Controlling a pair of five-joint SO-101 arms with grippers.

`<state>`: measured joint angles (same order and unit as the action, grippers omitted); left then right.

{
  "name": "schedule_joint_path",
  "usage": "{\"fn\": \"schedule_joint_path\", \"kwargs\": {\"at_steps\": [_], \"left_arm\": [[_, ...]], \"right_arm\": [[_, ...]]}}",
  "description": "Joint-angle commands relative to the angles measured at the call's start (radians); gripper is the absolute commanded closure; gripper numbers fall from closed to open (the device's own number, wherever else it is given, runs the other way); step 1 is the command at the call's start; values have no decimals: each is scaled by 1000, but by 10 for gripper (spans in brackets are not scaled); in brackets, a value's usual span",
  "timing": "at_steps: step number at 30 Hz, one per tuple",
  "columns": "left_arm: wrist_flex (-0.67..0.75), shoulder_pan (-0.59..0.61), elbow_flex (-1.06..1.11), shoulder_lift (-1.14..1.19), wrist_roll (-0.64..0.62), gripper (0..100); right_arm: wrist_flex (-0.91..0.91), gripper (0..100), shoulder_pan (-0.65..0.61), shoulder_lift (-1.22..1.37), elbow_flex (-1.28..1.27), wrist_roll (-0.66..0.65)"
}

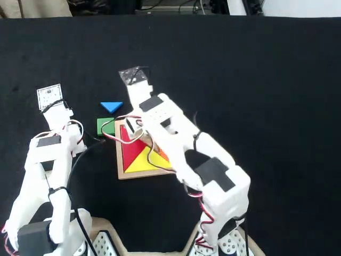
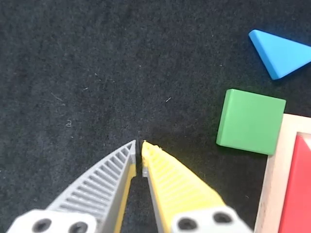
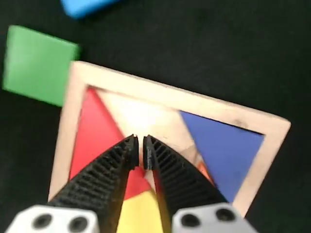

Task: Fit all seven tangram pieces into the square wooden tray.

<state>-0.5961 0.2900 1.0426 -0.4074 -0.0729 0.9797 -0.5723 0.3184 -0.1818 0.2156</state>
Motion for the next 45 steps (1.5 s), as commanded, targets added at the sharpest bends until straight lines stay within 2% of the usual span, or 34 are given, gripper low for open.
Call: {"fn": "schedule_joint_path", "kwargs": {"at_steps": [1,9,22,28,30,32,35,41,43,45], "left_arm": [[18,-1,-4,-23,3,970],[18,-1,-4,-23,3,970],[18,-1,-4,-23,3,970],[14,-1,-28,-34,11,960],[-3,-12,-61,-34,101,887],[-44,-47,-125,-23,242,807],[-203,-65,-265,-20,413,777],[-463,-90,-510,46,505,777],[-496,-116,-530,124,519,777],[-494,-145,-535,218,482,777]], "right_arm": [[29,970,57,-8,44,25],[169,970,69,-8,45,20],[149,970,49,-62,101,20],[189,970,103,-292,90,12],[183,970,123,-407,31,-44],[181,970,143,-495,-35,-127],[157,967,207,-559,-165,-195],[-63,966,348,-564,-410,-206],[-129,966,359,-565,-453,-206],[-163,966,358,-565,-478,-206]]}}
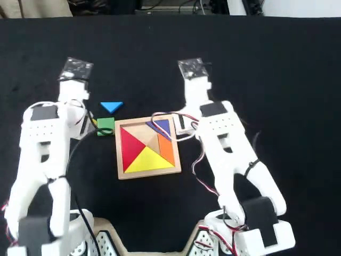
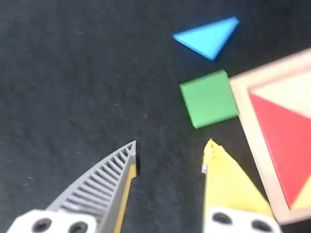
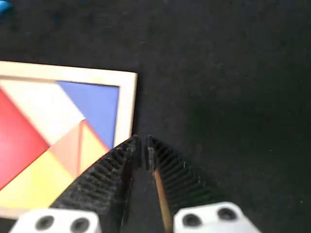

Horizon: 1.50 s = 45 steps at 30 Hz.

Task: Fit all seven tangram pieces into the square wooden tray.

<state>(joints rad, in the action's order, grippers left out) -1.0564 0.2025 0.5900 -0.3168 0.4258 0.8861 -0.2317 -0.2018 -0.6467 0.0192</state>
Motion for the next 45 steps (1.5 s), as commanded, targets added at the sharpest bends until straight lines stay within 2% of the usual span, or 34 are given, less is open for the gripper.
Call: {"fn": "schedule_joint_path", "kwargs": {"at_steps": [1,5,7,12,18,23,28,34,40,45], "left_arm": [[-31,-74,-88,172,-74,779],[89,-120,-88,290,-423,812],[160,-143,-79,316,-486,818],[207,-180,-85,327,-491,816],[292,-173,-65,354,-488,816],[344,-150,-68,407,-488,815],[298,-134,-107,419,-486,815],[249,-119,-97,419,-400,815],[230,-39,-97,417,-396,815],[229,-30,-97,410,-396,815]], "right_arm": [[-80,966,14,-45,-24,-9],[-86,966,-3,-47,-38,-11],[-86,966,-5,-45,-39,-11],[-86,966,-2,-45,-39,-11],[-86,966,-2,-45,-38,-12],[-86,966,-5,-45,-39,-64],[-86,966,-5,-45,-39,-66],[-86,966,-5,-45,-39,-66],[-86,966,-6,-45,-39,-66],[-86,966,-6,-45,-39,-66]]}}
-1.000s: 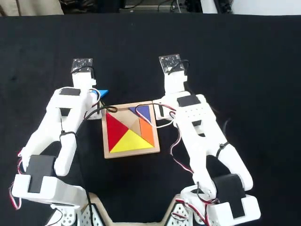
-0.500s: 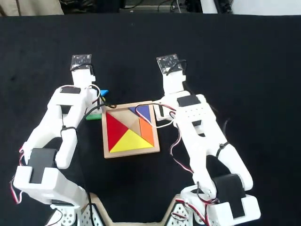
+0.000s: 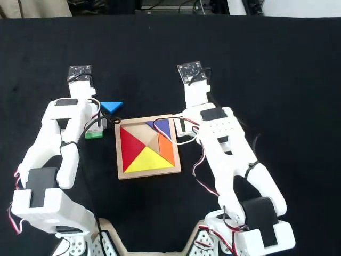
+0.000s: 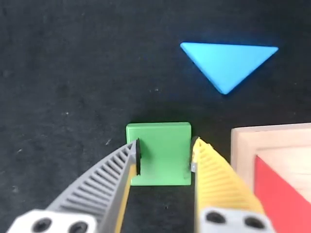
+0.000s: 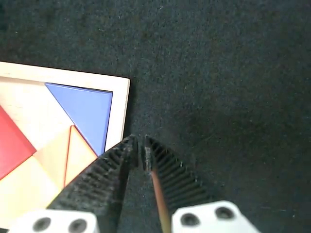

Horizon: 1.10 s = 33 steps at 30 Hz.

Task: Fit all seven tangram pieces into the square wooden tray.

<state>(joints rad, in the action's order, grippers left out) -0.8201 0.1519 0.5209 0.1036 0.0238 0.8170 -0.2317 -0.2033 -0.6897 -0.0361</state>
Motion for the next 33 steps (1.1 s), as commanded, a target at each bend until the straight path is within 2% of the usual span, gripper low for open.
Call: {"fn": "schedule_joint_path", "kwargs": {"at_steps": [1,7,21,27,30,33], "left_arm": [[-9,19,-28,-12,6,814],[-63,19,-42,-12,-2,709],[-55,82,-73,-2,-3,709],[-15,36,-76,5,-3,710],[-5,18,-102,54,5,743],[-112,31,-196,130,5,773]], "right_arm": [[-17,966,-6,-44,4,-11],[-17,966,-6,-44,4,-12],[-17,966,-6,-44,4,-12],[-17,966,-6,-42,4,-12],[-17,966,-6,-42,2,-12],[-17,966,-6,-42,1,-12]]}}
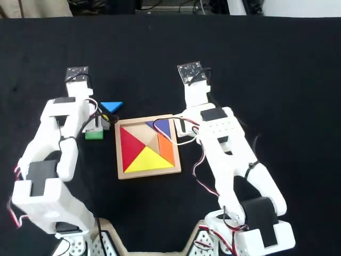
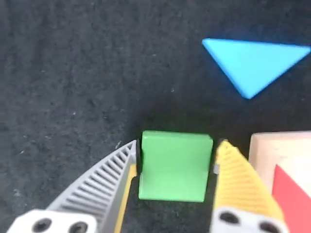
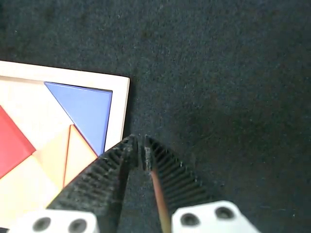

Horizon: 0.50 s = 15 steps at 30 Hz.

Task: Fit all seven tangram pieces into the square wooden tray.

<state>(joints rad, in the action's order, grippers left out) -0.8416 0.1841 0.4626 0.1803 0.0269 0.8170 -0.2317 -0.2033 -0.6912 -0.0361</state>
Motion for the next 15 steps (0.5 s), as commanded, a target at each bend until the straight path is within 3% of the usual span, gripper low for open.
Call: {"fn": "schedule_joint_path", "kwargs": {"at_steps": [1,4,9,15], "left_arm": [[-144,2,-173,78,2,773],[-224,7,-226,129,3,775],[-218,5,-228,117,5,777],[-269,-35,-226,-61,5,777]], "right_arm": [[-17,966,-6,-42,-2,-12],[-17,966,-6,-42,-4,-12],[-18,966,-6,-42,-2,-12],[-34,966,9,-47,-4,-12]]}}
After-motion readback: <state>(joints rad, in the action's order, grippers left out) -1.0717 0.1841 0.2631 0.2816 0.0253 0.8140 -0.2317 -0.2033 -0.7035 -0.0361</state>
